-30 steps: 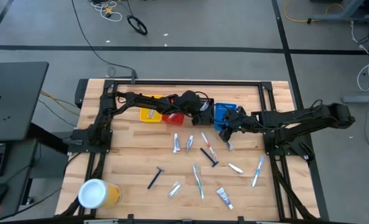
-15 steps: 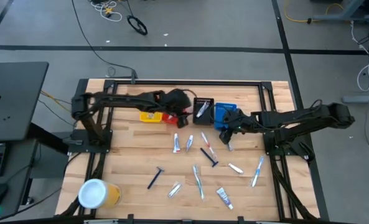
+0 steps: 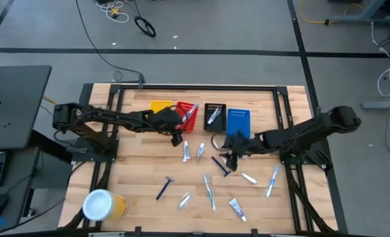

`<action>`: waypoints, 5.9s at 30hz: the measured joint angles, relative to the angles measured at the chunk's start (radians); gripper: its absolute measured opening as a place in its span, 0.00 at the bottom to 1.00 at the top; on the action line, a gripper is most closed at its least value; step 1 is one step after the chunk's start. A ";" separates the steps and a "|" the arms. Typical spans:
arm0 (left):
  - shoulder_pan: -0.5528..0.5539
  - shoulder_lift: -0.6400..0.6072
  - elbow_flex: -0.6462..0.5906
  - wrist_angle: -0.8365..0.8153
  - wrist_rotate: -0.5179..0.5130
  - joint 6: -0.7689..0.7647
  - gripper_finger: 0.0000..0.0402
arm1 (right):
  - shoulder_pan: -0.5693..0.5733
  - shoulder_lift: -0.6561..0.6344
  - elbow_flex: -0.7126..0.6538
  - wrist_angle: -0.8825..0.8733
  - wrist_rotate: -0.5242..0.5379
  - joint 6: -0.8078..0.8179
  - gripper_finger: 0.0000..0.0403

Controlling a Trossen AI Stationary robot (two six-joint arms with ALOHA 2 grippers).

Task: Pick & Place Travel size toiletries
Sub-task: Put the blue razor into the blue bin, then put the silver nail cutter into the yellow bin

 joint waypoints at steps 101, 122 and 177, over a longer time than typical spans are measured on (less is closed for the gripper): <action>0.000 0.003 -0.030 0.027 -0.054 -0.049 0.46 | -0.357 -0.082 -0.102 -0.184 0.410 0.220 0.11; 0.000 0.003 -0.030 0.027 -0.102 -0.049 0.46 | -0.468 -0.079 -0.137 -0.102 0.097 0.113 0.15; 0.000 0.003 -0.030 0.027 -0.098 -0.049 0.46 | -0.483 -0.079 -0.138 -0.075 0.119 0.246 0.32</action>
